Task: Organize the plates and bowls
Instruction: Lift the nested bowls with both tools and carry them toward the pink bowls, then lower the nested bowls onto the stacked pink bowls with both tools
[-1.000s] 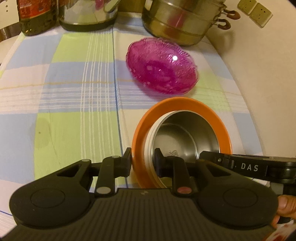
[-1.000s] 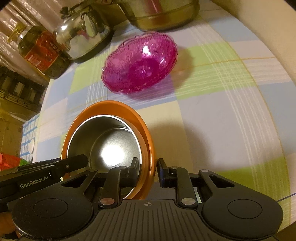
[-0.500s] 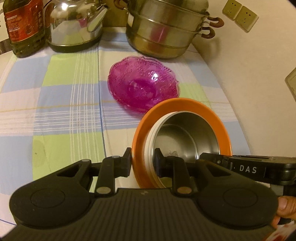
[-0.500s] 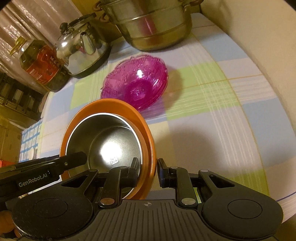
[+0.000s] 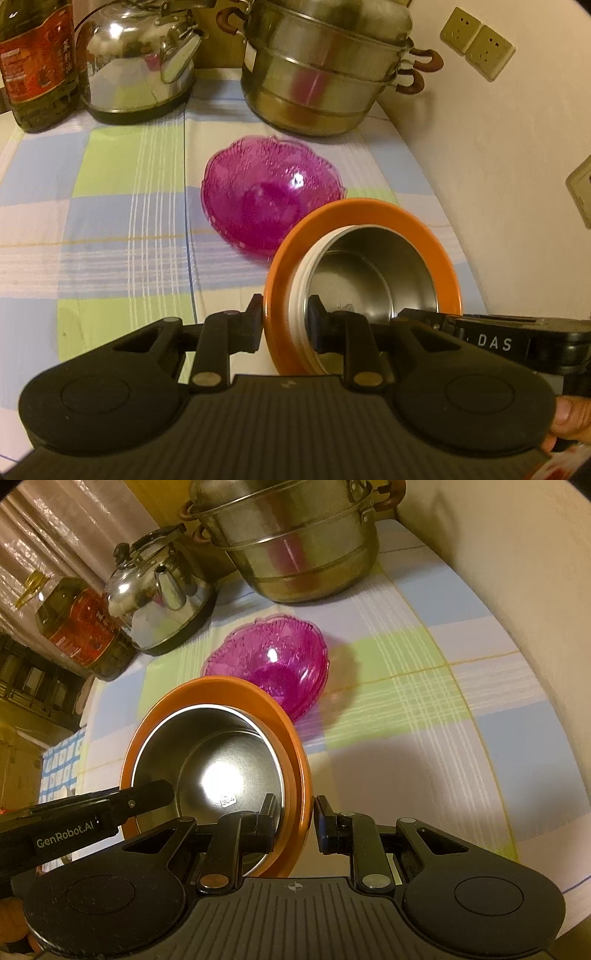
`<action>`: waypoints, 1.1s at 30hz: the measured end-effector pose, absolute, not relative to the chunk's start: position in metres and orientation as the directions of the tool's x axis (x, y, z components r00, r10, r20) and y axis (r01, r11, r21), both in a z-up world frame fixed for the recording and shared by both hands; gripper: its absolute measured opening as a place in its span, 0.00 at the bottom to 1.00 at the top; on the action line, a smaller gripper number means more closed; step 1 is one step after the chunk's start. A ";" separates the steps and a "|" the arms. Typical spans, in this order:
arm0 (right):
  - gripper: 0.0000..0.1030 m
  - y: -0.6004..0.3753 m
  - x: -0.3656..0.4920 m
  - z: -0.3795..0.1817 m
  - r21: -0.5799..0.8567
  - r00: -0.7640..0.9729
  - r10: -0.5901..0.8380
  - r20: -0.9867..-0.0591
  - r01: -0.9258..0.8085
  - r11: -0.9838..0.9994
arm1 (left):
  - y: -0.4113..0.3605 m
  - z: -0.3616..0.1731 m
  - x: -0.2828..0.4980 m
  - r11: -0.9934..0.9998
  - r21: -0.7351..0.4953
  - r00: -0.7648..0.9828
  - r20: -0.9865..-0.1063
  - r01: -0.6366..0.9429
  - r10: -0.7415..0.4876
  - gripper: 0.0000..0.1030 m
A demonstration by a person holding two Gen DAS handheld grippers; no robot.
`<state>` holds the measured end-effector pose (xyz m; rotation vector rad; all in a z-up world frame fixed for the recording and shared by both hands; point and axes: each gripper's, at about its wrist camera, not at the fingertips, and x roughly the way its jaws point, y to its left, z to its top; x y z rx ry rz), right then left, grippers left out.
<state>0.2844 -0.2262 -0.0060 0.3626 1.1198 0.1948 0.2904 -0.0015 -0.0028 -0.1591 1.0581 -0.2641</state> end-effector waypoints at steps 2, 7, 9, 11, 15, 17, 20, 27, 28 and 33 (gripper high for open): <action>0.21 -0.228 0.292 -0.002 0.381 0.431 0.333 -0.839 0.029 0.924 | -0.004 0.002 0.298 0.958 -0.249 0.470 -0.834 0.144 -0.288 0.21; 0.21 -0.231 0.317 0.006 0.379 0.438 0.331 -0.836 0.024 0.925 | -0.008 0.011 0.323 0.958 -0.248 0.484 -0.827 0.142 -0.286 0.21; 0.21 -0.232 0.328 0.008 0.380 0.438 0.333 -0.835 0.021 0.925 | -0.007 0.013 0.335 0.958 -0.252 0.489 -0.824 0.138 -0.287 0.21; 0.21 -0.232 0.342 0.010 0.380 0.438 0.335 -0.834 0.017 0.925 | -0.007 0.015 0.348 0.959 -0.252 0.496 -0.820 0.133 -0.285 0.21; 0.20 -0.230 0.370 0.010 0.382 0.432 0.340 -0.835 0.010 0.924 | -0.005 0.016 0.373 0.962 -0.245 0.513 -0.814 0.121 -0.272 0.21; 0.20 -0.227 0.383 0.009 0.377 0.430 0.339 -0.837 0.005 0.926 | -0.004 0.015 0.383 0.963 -0.242 0.519 -0.812 0.117 -0.267 0.20; 0.21 -0.223 0.402 0.005 0.375 0.423 0.340 -0.840 -0.002 0.927 | 0.000 0.010 0.399 0.965 -0.242 0.517 -0.816 0.102 -0.259 0.20; 0.20 -0.217 0.435 -0.014 0.377 0.396 0.348 -0.850 -0.006 0.926 | 0.007 -0.013 0.425 0.966 -0.249 0.495 -0.833 0.065 -0.248 0.20; 0.20 -0.217 0.438 -0.018 0.377 0.392 0.348 -0.851 -0.005 0.926 | 0.008 -0.016 0.428 0.967 -0.249 0.492 -0.835 0.060 -0.246 0.20; 0.20 -0.215 0.451 -0.035 0.372 0.374 0.345 -0.861 0.001 0.928 | 0.007 -0.032 0.440 0.968 -0.248 0.478 -0.846 0.042 -0.237 0.20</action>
